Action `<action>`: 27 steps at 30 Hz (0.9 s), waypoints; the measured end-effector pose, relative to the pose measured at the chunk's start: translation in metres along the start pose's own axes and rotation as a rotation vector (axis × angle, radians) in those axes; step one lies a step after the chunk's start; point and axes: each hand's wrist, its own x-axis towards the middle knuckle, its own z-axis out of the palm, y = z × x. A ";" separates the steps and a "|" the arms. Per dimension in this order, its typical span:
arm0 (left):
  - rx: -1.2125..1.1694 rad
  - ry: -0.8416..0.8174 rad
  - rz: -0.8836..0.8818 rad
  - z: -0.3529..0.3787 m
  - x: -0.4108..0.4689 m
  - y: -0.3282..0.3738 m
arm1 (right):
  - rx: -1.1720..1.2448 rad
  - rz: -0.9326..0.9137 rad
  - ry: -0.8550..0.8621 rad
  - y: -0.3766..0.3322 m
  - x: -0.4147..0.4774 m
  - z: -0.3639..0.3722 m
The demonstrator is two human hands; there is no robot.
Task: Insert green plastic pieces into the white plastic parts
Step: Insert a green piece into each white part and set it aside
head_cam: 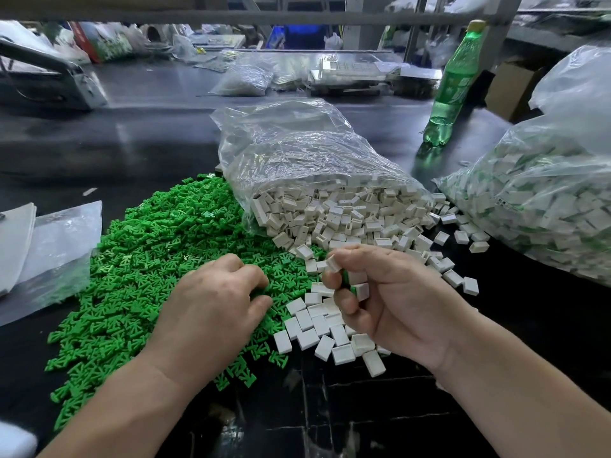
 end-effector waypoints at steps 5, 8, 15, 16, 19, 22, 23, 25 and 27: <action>-0.048 0.026 0.015 0.003 0.001 -0.002 | -0.009 -0.005 -0.006 0.003 0.000 0.001; -0.111 0.052 0.002 0.003 0.001 -0.003 | -0.016 -0.005 0.000 0.003 -0.002 0.002; -0.837 0.116 -0.262 0.001 0.001 0.003 | -0.032 -0.015 0.003 0.004 -0.002 0.004; -0.899 0.107 -0.284 0.002 0.001 0.004 | -0.035 -0.017 0.006 0.004 -0.002 0.004; -1.057 0.103 -0.343 0.002 0.003 0.006 | -0.035 -0.014 0.017 0.004 -0.002 0.006; -1.176 0.093 -0.405 0.003 0.005 0.003 | -0.040 -0.014 0.026 0.005 -0.002 0.006; -1.234 0.085 -0.436 0.003 0.006 0.003 | -0.043 -0.012 0.026 0.005 -0.002 0.007; -1.411 0.065 -0.495 0.003 0.008 0.003 | -0.056 -0.006 0.029 0.005 -0.002 0.008; -1.584 0.047 -0.534 0.002 0.009 0.004 | -0.072 -0.008 0.030 0.007 -0.002 0.010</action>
